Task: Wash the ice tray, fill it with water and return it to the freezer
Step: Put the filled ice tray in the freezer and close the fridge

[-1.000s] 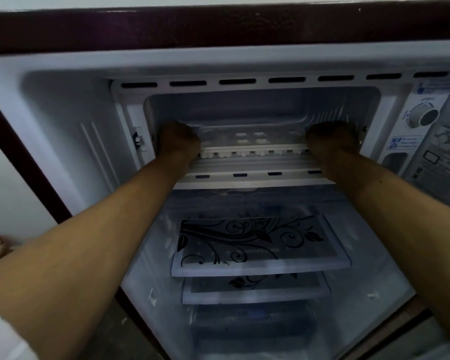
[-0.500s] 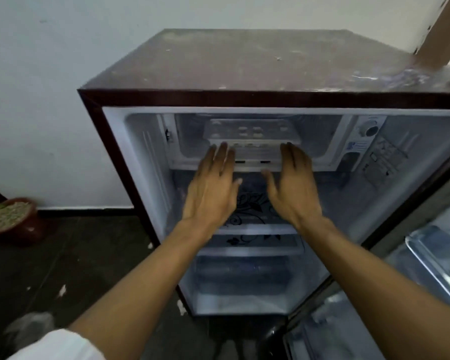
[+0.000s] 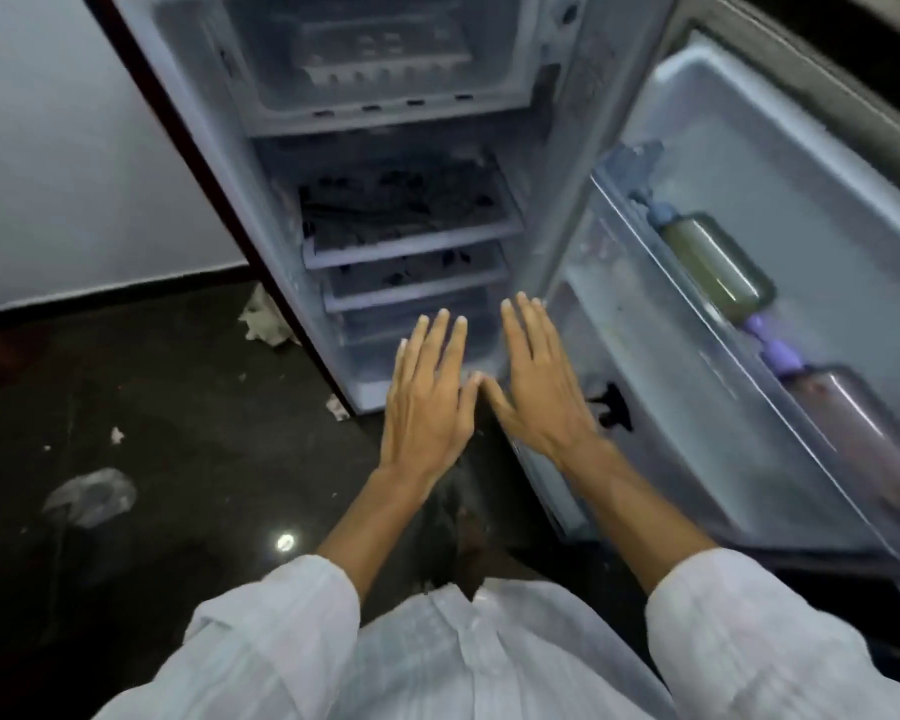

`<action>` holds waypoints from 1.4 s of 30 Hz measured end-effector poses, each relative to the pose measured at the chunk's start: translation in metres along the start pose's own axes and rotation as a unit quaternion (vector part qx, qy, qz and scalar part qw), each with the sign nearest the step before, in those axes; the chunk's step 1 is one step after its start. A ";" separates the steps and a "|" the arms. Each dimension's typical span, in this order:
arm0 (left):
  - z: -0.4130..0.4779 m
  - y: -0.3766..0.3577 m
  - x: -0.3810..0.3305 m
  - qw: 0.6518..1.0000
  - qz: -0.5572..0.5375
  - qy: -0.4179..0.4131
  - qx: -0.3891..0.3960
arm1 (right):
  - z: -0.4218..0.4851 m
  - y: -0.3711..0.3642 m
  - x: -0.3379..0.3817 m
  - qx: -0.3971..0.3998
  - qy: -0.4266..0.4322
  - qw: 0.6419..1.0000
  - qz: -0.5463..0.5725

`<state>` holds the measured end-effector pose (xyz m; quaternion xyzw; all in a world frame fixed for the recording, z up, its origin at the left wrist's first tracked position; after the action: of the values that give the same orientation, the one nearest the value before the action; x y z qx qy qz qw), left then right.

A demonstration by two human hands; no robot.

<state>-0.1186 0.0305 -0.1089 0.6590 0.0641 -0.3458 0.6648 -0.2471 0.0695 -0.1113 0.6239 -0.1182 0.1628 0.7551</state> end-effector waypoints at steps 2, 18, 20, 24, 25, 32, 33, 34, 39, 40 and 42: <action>-0.036 -0.004 -0.025 0.998 -0.022 -0.048 0.025 | -0.049 0.006 0.010 -0.011 -0.031 0.999 0.000; -0.210 -0.050 -0.168 0.938 -0.091 -0.296 0.157 | -0.308 0.087 0.023 -0.120 -0.225 0.966 -0.038; -0.221 -0.056 -0.184 0.938 -0.084 -0.304 0.147 | -0.336 0.105 0.016 -0.185 -0.253 0.948 -0.057; -0.237 -0.072 -0.218 0.948 -0.118 -0.263 0.132 | -0.380 0.132 -0.012 -0.313 -0.294 0.903 -0.006; -0.242 -0.076 -0.227 0.951 -0.126 -0.254 0.126 | -0.386 0.139 -0.024 -0.323 -0.301 0.897 0.021; -0.275 -0.099 -0.268 0.971 -0.141 -0.171 0.091 | -0.386 0.162 -0.083 -0.234 -0.265 0.925 0.137; -0.278 -0.101 -0.272 0.973 -0.141 -0.163 0.084 | -0.386 0.162 -0.087 -0.228 -0.258 0.925 0.158; -0.281 -0.102 -0.272 0.974 -0.144 -0.156 0.083 | -0.387 0.160 -0.089 -0.231 -0.256 0.923 0.172; -0.287 -0.111 -0.271 0.976 -0.154 -0.109 0.107 | -0.398 0.166 -0.096 -0.263 -0.239 0.912 0.205; -0.289 -0.113 -0.271 0.975 -0.153 -0.109 0.114 | -0.399 0.166 -0.095 -0.262 -0.230 0.915 0.206; -0.292 -0.116 -0.272 0.973 -0.153 -0.112 0.131 | -0.401 0.168 -0.091 -0.258 -0.207 0.920 0.211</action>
<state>-0.2780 0.4140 -0.0943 0.6798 0.0442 -0.5204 0.5149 -0.4062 0.4822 -0.0719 0.3873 -0.4390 0.1497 0.7968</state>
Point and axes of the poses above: each hand's wrist, its own z-axis towards the middle knuckle, its own y-axis out of the back of the hand, x = y × z, the point moved 6 cm from there along z, towards the middle knuckle, and after that the axes turned 15 degrees about y, right-handed, at the moved point
